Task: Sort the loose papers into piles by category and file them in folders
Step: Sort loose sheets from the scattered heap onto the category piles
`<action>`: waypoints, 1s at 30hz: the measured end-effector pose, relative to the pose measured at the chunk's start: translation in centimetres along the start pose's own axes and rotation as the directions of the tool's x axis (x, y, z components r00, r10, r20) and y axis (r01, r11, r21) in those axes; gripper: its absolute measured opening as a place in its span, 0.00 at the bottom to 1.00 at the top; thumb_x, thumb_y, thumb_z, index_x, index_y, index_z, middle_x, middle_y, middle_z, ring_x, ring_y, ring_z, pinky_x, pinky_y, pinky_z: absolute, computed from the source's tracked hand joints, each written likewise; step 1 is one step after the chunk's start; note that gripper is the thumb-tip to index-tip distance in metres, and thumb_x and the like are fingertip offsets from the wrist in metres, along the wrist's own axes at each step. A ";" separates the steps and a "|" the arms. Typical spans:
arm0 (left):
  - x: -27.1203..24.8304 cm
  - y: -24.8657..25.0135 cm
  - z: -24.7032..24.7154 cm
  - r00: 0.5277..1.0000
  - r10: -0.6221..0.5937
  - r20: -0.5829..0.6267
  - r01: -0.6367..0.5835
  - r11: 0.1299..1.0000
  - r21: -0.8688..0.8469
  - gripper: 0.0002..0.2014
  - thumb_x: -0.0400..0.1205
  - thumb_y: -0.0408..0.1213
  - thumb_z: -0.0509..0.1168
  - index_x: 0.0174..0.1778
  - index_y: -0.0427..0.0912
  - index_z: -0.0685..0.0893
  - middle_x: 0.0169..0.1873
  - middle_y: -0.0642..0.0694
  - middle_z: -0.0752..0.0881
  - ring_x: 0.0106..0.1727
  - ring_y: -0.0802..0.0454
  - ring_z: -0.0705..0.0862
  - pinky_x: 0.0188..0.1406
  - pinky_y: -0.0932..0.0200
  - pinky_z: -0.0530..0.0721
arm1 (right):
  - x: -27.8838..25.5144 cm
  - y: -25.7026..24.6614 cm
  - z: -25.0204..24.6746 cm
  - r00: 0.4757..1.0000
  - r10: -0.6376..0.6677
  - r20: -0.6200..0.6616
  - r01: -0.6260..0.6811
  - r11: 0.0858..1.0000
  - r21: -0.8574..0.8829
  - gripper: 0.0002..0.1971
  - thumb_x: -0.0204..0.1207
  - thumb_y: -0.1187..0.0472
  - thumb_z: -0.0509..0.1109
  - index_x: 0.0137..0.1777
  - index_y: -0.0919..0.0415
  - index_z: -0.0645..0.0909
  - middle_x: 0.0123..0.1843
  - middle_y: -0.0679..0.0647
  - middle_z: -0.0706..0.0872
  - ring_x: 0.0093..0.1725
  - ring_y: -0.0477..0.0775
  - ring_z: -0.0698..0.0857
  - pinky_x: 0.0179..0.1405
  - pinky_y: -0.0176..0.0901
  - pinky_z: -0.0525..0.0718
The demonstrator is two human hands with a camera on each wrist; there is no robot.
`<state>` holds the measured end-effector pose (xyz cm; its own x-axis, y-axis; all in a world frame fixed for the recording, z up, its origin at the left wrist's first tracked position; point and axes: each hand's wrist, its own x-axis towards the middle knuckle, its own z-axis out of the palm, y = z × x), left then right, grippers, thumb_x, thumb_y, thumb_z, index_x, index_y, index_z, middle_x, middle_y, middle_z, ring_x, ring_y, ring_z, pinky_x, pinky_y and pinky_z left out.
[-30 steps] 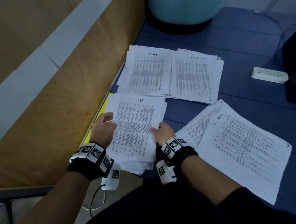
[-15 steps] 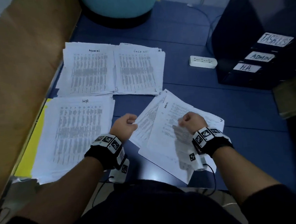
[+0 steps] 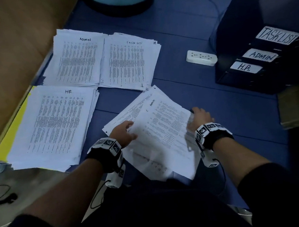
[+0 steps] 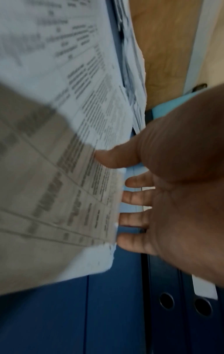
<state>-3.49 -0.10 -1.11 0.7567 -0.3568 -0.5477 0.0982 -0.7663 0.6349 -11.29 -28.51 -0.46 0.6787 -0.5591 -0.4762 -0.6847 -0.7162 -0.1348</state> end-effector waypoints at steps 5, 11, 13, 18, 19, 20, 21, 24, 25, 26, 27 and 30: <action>-0.2 0.2 0.5 0.998 -0.018 -0.055 0.017 1.000 -0.018 0.29 0.75 0.34 0.74 0.73 0.43 0.75 0.69 0.41 0.79 0.68 0.45 0.78 0.69 0.51 0.74 | -0.3 1.8 -0.5 0.996 -0.083 -0.038 0.089 0.972 0.219 0.07 0.78 0.68 0.64 0.49 0.58 0.80 0.40 0.56 0.80 0.44 0.61 0.80 0.47 0.46 0.80; -0.4 1.4 0.1 0.981 -0.054 -0.186 0.016 0.980 -0.198 0.33 0.78 0.37 0.72 0.78 0.42 0.66 0.72 0.37 0.74 0.72 0.41 0.74 0.72 0.46 0.72 | -2.9 5.4 -2.0 0.989 -0.096 -0.108 0.145 0.709 0.690 0.05 0.79 0.62 0.69 0.42 0.56 0.80 0.38 0.49 0.87 0.37 0.53 0.84 0.38 0.42 0.80; -0.5 2.4 -0.1 0.983 -0.034 -0.181 -0.023 0.953 -0.303 0.34 0.79 0.42 0.71 0.79 0.44 0.63 0.72 0.37 0.74 0.70 0.41 0.76 0.68 0.44 0.76 | -3.7 5.5 -1.5 0.993 -0.084 -0.084 0.118 0.597 0.793 0.07 0.79 0.62 0.70 0.41 0.51 0.82 0.38 0.50 0.90 0.36 0.55 0.86 0.39 0.48 0.82; -0.6 4.9 -0.5 0.995 -0.024 -0.101 -0.043 0.794 -0.606 0.40 0.75 0.42 0.74 0.78 0.45 0.59 0.65 0.41 0.81 0.58 0.47 0.84 0.53 0.44 0.85 | -5.6 2.1 0.1 0.984 -0.178 -0.025 0.073 0.271 0.960 0.08 0.82 0.71 0.65 0.43 0.60 0.78 0.41 0.52 0.91 0.40 0.54 0.88 0.43 0.50 0.85; -0.3 4.5 -0.6 0.989 -0.009 -0.147 -0.080 0.804 -0.590 0.40 0.71 0.44 0.76 0.75 0.44 0.64 0.65 0.44 0.82 0.61 0.48 0.84 0.57 0.42 0.84 | -5.7 1.5 0.2 0.979 -0.205 -0.012 0.060 0.229 0.972 0.08 0.83 0.72 0.64 0.44 0.60 0.77 0.42 0.52 0.91 0.40 0.53 0.88 0.43 0.50 0.85; 0.0 4.2 -0.7 0.984 0.002 -0.179 -0.099 0.840 -0.533 0.38 0.68 0.46 0.76 0.73 0.44 0.69 0.64 0.46 0.82 0.62 0.48 0.83 0.60 0.40 0.83 | -5.6 1.1 0.4 0.974 -0.228 0.007 0.042 0.212 0.976 0.08 0.83 0.72 0.64 0.44 0.60 0.77 0.41 0.52 0.90 0.39 0.53 0.87 0.42 0.49 0.85; 0.1 3.9 -0.9 0.977 0.019 -0.214 -0.118 0.879 -0.461 0.34 0.69 0.45 0.75 0.71 0.44 0.73 0.63 0.48 0.84 0.61 0.49 0.84 0.60 0.41 0.82 | -5.4 0.8 0.5 0.971 -0.239 0.024 0.033 0.232 0.972 0.08 0.82 0.71 0.65 0.44 0.59 0.77 0.39 0.52 0.89 0.37 0.53 0.85 0.39 0.48 0.84; -1.1 3.9 -3.1 0.939 -0.042 -0.340 -0.053 0.963 -0.264 0.21 0.73 0.37 0.67 0.62 0.39 0.82 0.51 0.45 0.85 0.50 0.47 0.82 0.48 0.55 0.77 | -4.0 0.3 0.5 0.977 -0.211 0.016 0.089 0.478 0.874 0.05 0.79 0.64 0.71 0.43 0.56 0.80 0.31 0.49 0.81 0.29 0.49 0.79 0.35 0.44 0.79; -1.3 3.3 -4.0 0.913 -0.079 -0.400 -0.025 0.968 -0.250 0.21 0.71 0.37 0.65 0.60 0.37 0.83 0.49 0.43 0.85 0.48 0.45 0.83 0.46 0.54 0.78 | -3.4 0.2 0.3 0.980 -0.198 0.011 0.108 0.579 0.808 0.03 0.78 0.62 0.73 0.45 0.56 0.82 0.36 0.49 0.84 0.34 0.50 0.82 0.41 0.45 0.80; -1.6 2.6 -5.0 0.887 -0.126 -0.445 0.003 0.964 -0.267 0.21 0.71 0.36 0.64 0.60 0.36 0.82 0.50 0.40 0.86 0.48 0.42 0.84 0.46 0.52 0.81 | -2.7 0.1 0.2 0.983 -0.183 0.008 0.124 0.696 0.707 0.06 0.76 0.59 0.75 0.51 0.56 0.82 0.45 0.50 0.86 0.43 0.50 0.84 0.49 0.46 0.81; -1.8 1.9 -6.1 0.857 -0.155 -0.491 0.012 0.959 -0.283 0.20 0.74 0.33 0.64 0.62 0.34 0.81 0.52 0.37 0.86 0.49 0.39 0.85 0.48 0.50 0.82 | -2.0 0.1 0.1 0.985 -0.171 0.011 0.136 0.819 0.557 0.14 0.75 0.56 0.77 0.58 0.57 0.82 0.54 0.51 0.85 0.53 0.53 0.84 0.57 0.47 0.80; -2.4 -0.9 -8.6 0.803 -0.217 -0.555 0.072 0.960 -0.271 0.17 0.79 0.26 0.62 0.64 0.32 0.80 0.56 0.34 0.85 0.54 0.36 0.84 0.47 0.50 0.80 | -0.9 -0.7 -0.4 0.989 -0.137 0.050 0.128 0.981 0.142 0.31 0.70 0.50 0.80 0.70 0.56 0.74 0.69 0.56 0.77 0.70 0.61 0.75 0.69 0.56 0.75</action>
<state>0.19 6.03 4.38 0.9451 0.1763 -0.2751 0.3239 -0.6163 0.7178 -11.36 -27.65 0.42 0.7518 -0.4343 -0.4962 -0.6226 -0.7154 -0.3172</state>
